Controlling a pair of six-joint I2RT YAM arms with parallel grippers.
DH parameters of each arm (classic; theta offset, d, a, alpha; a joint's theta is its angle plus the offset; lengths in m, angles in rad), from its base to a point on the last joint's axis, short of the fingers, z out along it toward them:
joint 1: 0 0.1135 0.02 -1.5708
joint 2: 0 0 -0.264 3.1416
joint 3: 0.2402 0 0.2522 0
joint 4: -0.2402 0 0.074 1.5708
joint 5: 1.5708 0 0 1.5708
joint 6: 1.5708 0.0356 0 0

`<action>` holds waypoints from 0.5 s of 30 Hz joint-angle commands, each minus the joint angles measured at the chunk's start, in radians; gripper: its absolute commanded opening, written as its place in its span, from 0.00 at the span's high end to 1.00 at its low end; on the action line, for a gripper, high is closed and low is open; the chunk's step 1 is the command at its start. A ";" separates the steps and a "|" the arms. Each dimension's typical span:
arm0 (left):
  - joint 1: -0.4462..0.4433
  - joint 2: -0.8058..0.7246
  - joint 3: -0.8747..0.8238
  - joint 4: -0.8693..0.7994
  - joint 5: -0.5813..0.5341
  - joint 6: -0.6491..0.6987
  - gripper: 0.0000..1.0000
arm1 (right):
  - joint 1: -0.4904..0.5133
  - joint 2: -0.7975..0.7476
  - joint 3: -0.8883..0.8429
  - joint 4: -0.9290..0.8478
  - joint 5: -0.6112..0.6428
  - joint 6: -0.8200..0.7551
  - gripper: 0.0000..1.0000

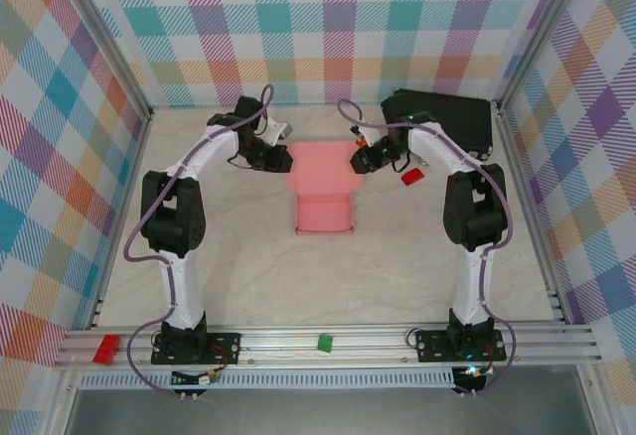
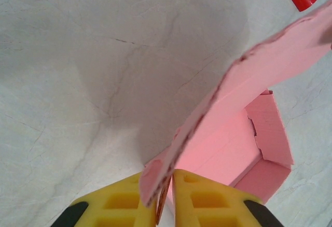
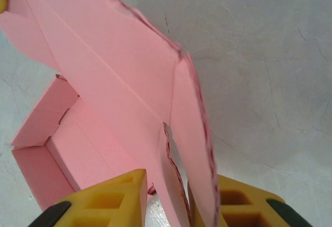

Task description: Fold the paper box

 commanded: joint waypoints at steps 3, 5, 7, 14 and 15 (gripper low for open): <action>0.006 -0.023 0.025 -0.010 0.003 0.000 0.89 | 0.008 -0.024 0.023 -0.035 0.028 -0.020 0.74; 0.005 -0.026 0.023 -0.007 -0.001 -0.002 0.90 | 0.008 -0.032 0.015 -0.030 0.033 -0.019 0.76; 0.006 -0.028 0.023 -0.005 -0.001 -0.004 0.90 | 0.010 -0.043 0.003 -0.014 0.035 -0.010 0.80; 0.002 -0.053 0.013 0.027 -0.001 -0.030 0.91 | 0.024 -0.076 -0.024 0.031 0.061 0.028 0.89; 0.001 -0.057 0.012 0.033 -0.004 -0.033 0.91 | 0.027 -0.083 -0.030 0.041 0.063 0.035 0.90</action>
